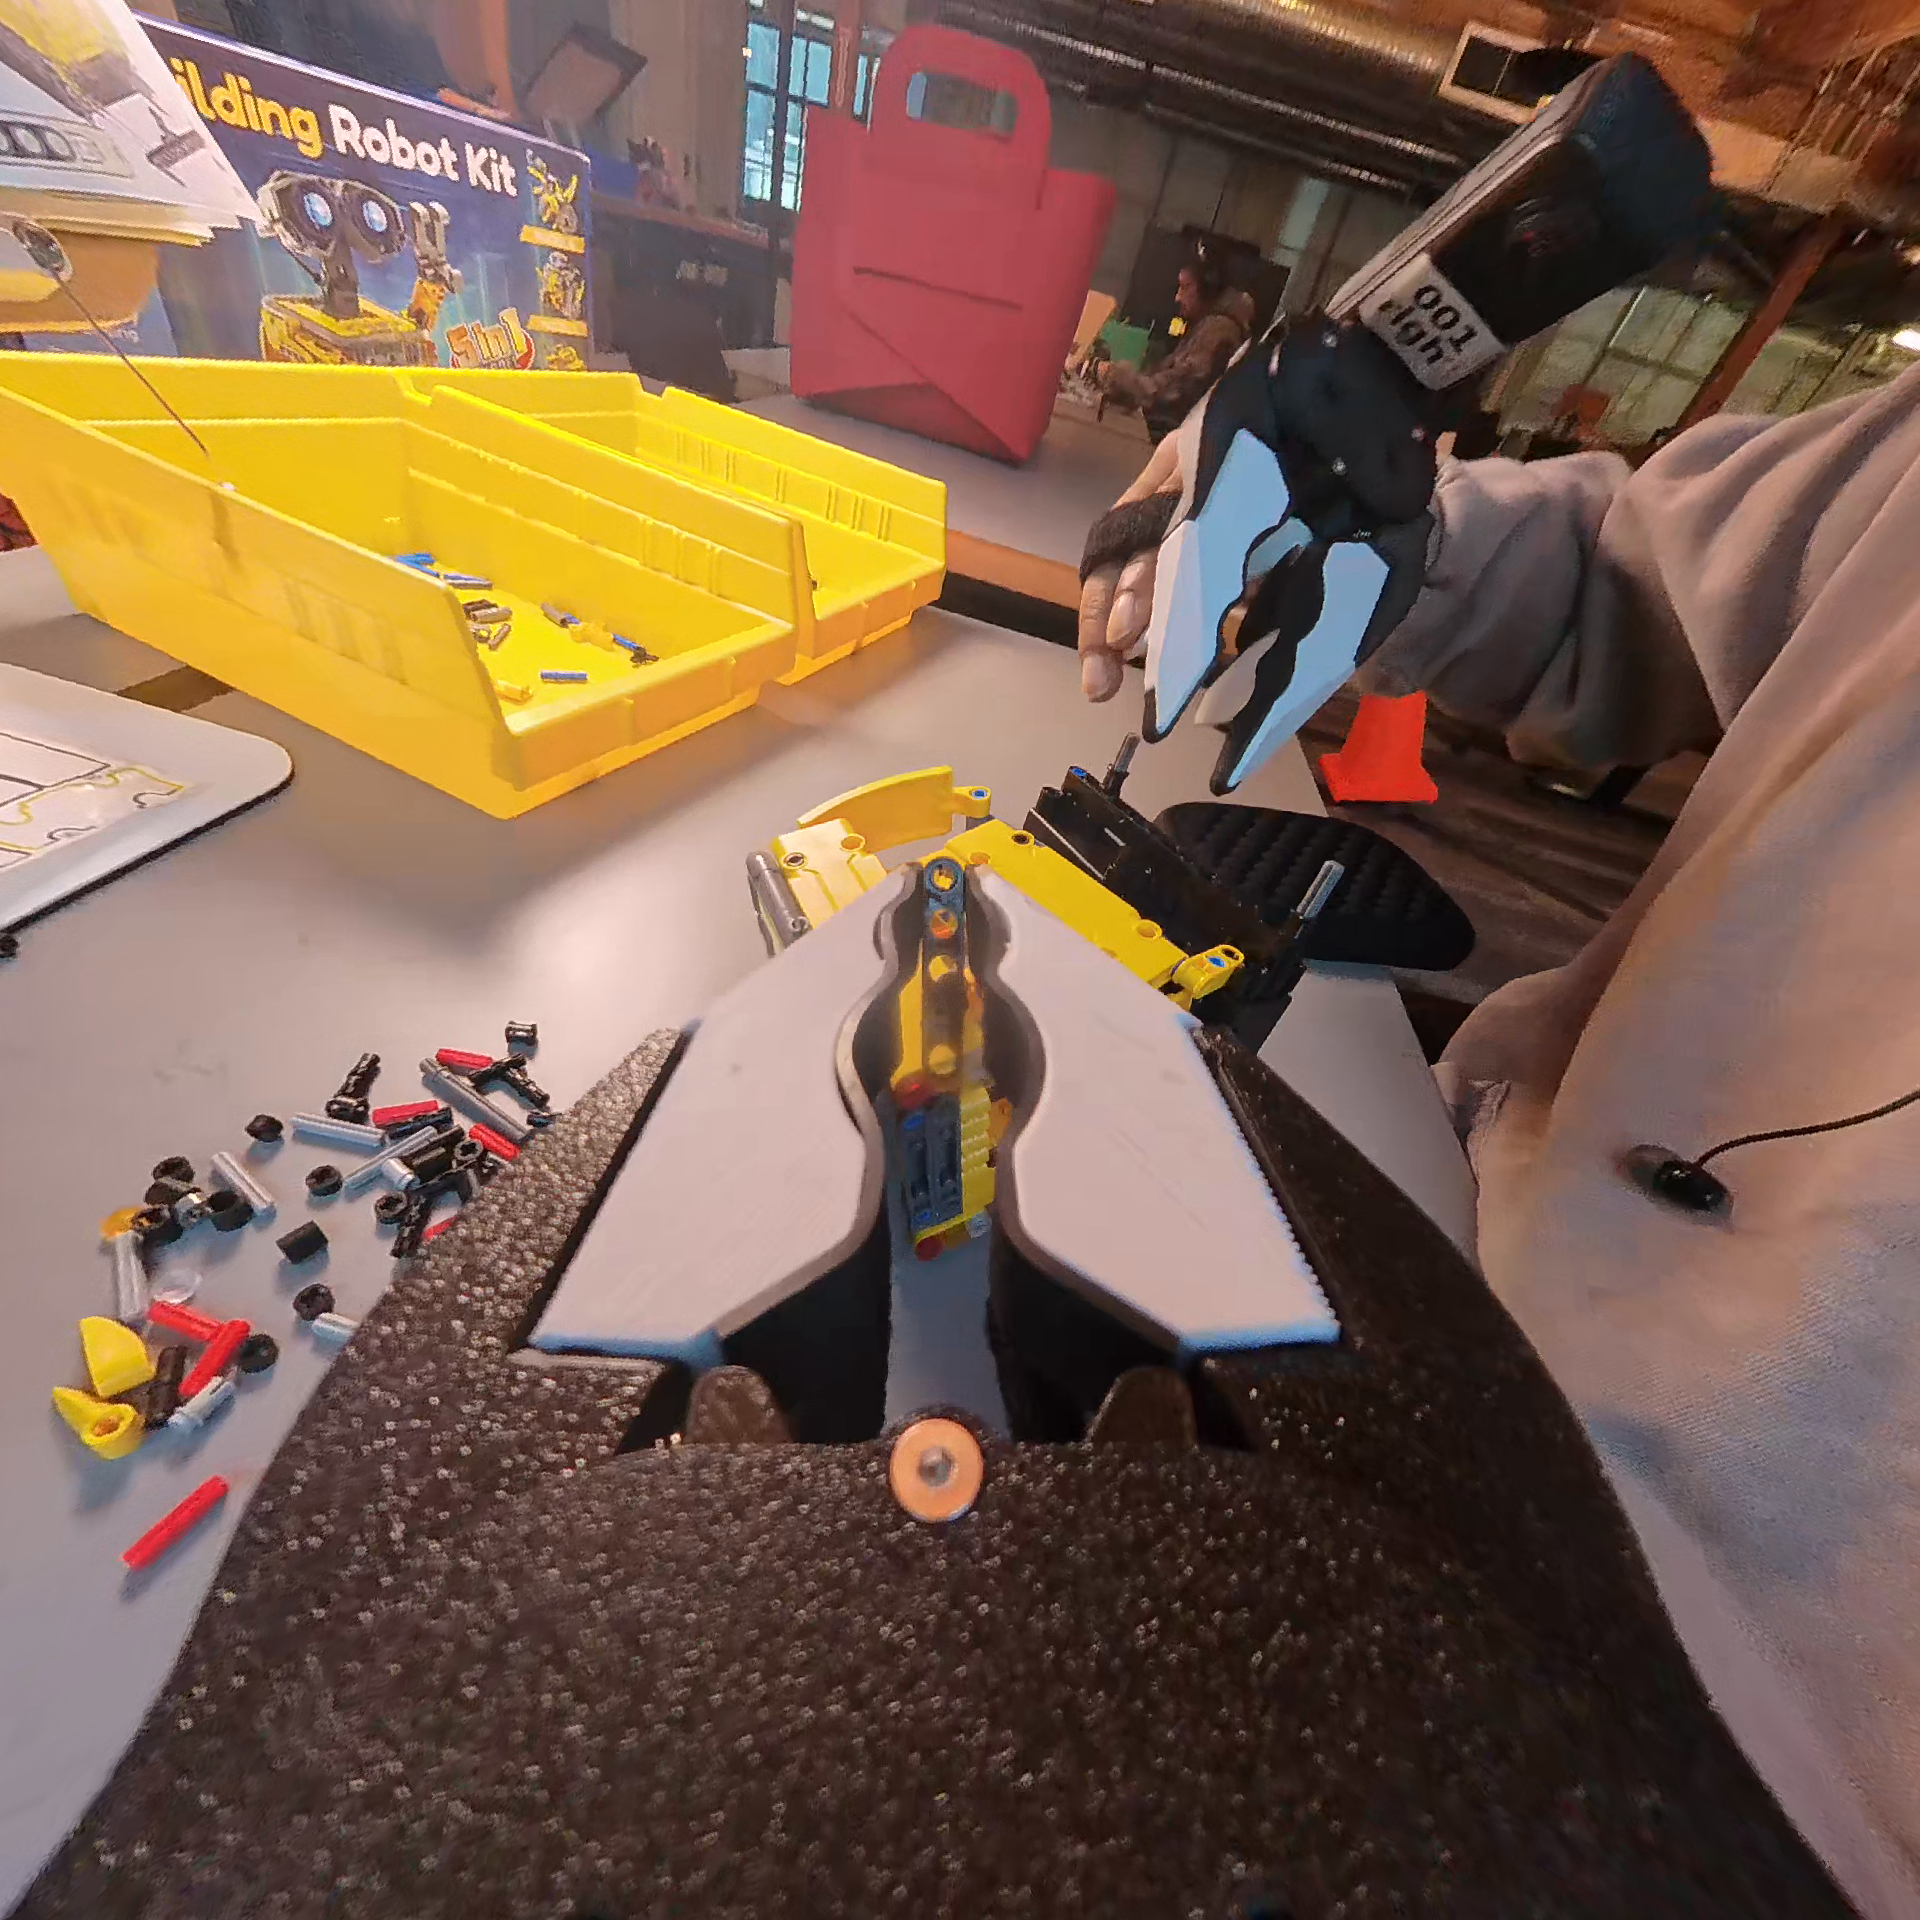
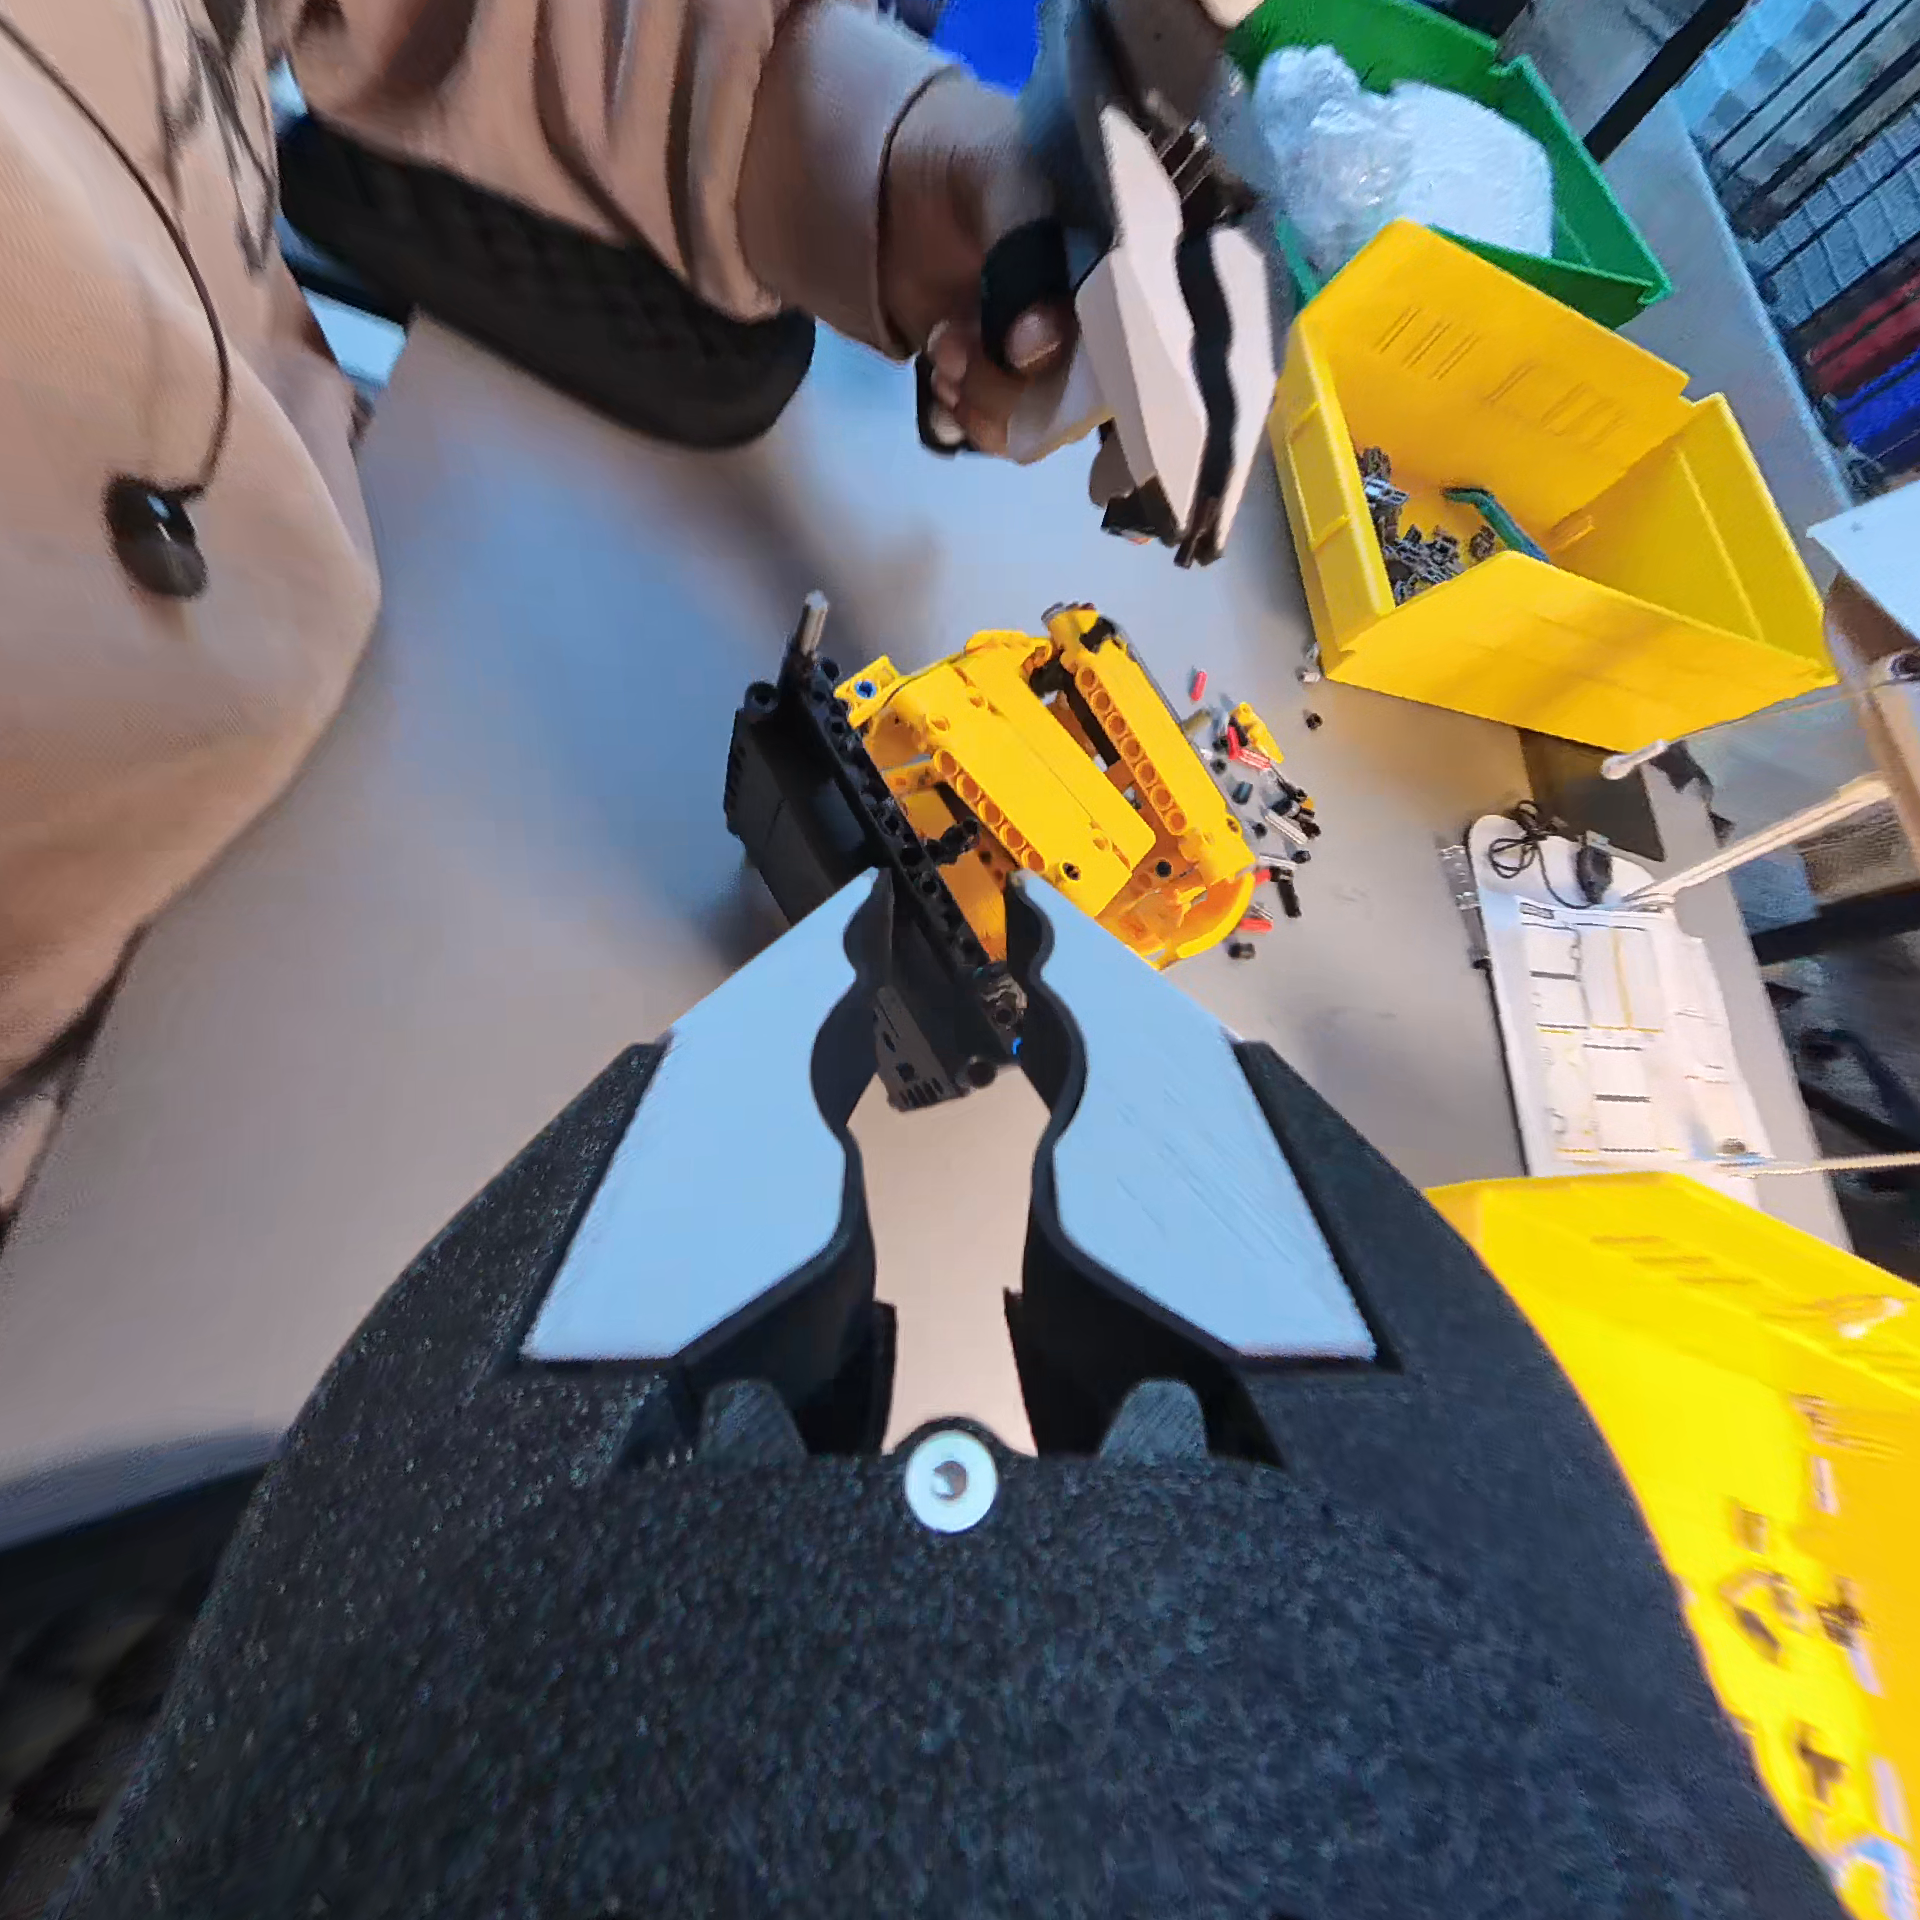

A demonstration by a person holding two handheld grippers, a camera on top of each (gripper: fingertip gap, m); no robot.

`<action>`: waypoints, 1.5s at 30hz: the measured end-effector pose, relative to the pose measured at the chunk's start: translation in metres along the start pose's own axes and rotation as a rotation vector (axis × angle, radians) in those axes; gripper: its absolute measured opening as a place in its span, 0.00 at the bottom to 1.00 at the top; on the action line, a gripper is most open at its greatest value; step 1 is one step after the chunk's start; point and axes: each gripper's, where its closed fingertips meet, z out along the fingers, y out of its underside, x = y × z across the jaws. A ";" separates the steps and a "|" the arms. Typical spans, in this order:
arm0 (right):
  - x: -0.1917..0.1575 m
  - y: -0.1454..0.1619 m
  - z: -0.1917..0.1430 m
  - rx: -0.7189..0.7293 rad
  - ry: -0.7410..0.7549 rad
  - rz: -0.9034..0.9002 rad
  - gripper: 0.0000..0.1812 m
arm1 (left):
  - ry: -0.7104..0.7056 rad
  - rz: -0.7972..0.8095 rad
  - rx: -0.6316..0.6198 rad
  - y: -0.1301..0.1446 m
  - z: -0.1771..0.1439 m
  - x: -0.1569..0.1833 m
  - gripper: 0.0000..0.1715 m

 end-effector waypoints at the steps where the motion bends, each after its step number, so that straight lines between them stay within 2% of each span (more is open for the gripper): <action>1: 0.002 -0.003 -0.001 0.031 0.000 0.035 0.11 | 0.014 -0.019 0.021 -0.001 -0.002 0.001 0.04; 7: 0.009 -0.029 0.000 0.205 0.003 0.165 0.11 | 0.190 -0.216 0.205 -0.018 -0.013 0.012 0.04; 11: 0.003 -0.027 0.010 0.197 -0.014 0.171 0.11 | 0.294 -0.346 0.324 -0.033 -0.023 0.015 0.04; 17: 0.003 -0.021 0.016 0.173 0.006 0.190 0.11 | 0.385 -0.430 0.420 -0.045 -0.031 0.020 0.04; 24: 0.019 -0.044 0.015 0.228 0.106 0.238 0.11 | 0.419 -0.504 0.491 -0.053 -0.030 0.025 0.05; 32: 0.034 -0.093 0.039 0.346 0.095 0.438 0.12 | 0.454 -0.516 0.539 -0.068 -0.008 0.046 0.03; 35: 0.040 -0.097 0.049 0.355 0.079 0.513 0.12 | 0.438 -0.484 0.537 -0.073 0.001 0.054 0.04; 36: 0.041 -0.097 0.049 0.363 0.070 0.526 0.08 | 0.432 -0.473 0.537 -0.075 0.002 0.056 0.04; 39: 0.041 -0.098 0.045 0.401 0.039 0.555 0.04 | 0.439 -0.465 0.538 -0.077 0.001 0.058 0.06; 41: 0.042 -0.096 0.038 0.433 0.016 0.601 0.03 | 0.432 -0.463 0.549 -0.078 -0.003 0.055 0.14; 45: 0.044 -0.093 0.024 0.490 -0.019 0.697 0.03 | 0.414 -0.452 0.511 -0.073 -0.002 0.051 0.14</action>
